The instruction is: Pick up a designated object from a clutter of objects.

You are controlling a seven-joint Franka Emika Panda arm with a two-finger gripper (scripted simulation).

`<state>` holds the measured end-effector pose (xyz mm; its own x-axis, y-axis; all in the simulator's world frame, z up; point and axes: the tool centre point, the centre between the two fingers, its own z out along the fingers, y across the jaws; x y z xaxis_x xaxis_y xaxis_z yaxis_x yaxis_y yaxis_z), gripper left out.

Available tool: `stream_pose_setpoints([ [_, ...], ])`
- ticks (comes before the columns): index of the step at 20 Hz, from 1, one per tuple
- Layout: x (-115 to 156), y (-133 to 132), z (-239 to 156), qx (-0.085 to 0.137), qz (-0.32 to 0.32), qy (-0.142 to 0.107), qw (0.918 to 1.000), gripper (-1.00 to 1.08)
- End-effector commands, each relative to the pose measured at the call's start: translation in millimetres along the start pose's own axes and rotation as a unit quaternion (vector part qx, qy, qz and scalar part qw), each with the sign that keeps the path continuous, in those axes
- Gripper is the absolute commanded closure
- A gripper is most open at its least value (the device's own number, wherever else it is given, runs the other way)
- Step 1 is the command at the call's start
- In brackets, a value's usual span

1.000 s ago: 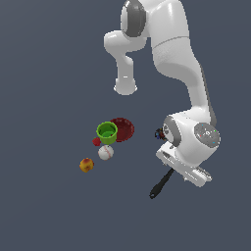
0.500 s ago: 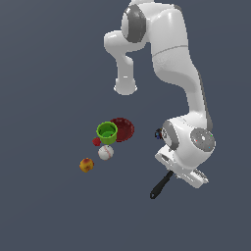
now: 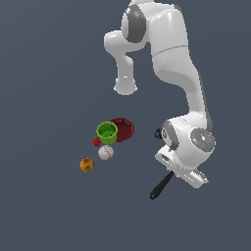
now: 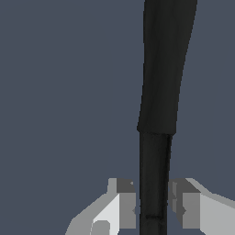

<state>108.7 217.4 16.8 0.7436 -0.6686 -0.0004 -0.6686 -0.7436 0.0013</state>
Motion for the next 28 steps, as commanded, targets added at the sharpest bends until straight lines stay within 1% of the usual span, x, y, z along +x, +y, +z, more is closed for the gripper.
stream_pose_setpoints([
  [1, 0, 0, -1, 0.0, 0.0, 0.0, 1.0, 1.08],
  [7, 1, 8, -11, 0.0, 0.0, 0.0, 1.0, 1.08],
  [13, 4, 25, -34, 0.0, 0.0, 0.0, 1.0, 1.08],
  [18, 7, 47, -65, 0.0, 0.0, 0.0, 1.0, 1.08],
  [28, 15, 104, -146, 0.001, 0.0, 0.0, 1.0, 1.08],
])
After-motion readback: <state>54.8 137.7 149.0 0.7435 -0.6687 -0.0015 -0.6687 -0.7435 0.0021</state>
